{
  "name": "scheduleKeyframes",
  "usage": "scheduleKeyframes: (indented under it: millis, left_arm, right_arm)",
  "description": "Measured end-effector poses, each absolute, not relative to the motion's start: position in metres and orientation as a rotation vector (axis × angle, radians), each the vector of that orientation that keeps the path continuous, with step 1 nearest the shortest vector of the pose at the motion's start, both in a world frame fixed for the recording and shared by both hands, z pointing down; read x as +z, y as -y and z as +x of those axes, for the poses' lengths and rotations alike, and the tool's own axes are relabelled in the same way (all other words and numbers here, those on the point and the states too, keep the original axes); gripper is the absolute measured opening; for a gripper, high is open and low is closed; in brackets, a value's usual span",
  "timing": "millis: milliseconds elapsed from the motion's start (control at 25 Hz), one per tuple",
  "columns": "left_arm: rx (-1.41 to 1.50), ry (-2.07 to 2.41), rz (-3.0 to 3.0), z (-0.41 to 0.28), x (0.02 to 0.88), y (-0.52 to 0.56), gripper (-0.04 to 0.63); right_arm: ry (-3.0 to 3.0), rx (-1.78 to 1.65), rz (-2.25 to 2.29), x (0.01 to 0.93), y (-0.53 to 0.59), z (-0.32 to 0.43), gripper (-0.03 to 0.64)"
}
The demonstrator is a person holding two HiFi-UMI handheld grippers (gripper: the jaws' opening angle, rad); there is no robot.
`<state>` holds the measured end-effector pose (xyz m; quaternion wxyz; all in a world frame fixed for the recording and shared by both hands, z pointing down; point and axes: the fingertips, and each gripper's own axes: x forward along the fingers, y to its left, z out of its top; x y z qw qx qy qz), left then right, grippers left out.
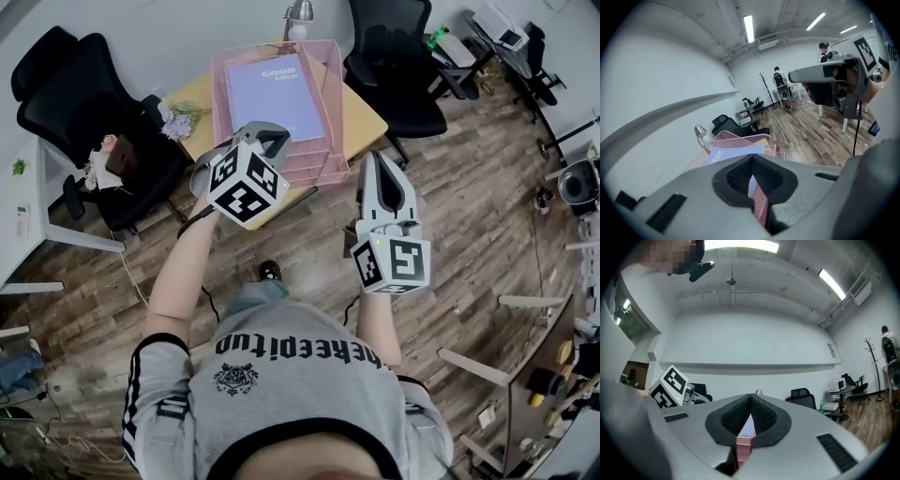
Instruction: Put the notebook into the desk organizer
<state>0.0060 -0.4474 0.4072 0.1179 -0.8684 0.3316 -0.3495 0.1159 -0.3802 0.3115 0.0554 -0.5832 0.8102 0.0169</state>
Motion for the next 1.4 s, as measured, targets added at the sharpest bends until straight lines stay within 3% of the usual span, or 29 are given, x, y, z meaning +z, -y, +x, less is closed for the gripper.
scheduleKeyframes:
  millis: [920,1400]
  left_arm:
    - [-0.177,-1.511,-2.653,-0.036,0.323,0.367,0.003]
    - [0.103,-1.595,-2.583,-0.05,0.286,0.322,0.003]
  right_arm:
    - [-2.544,0.066,-1.728,0.315,0.324,0.111,0.002]
    - [-2.529,0.126,-1.742,0.301,0.297,0.117,0.003]
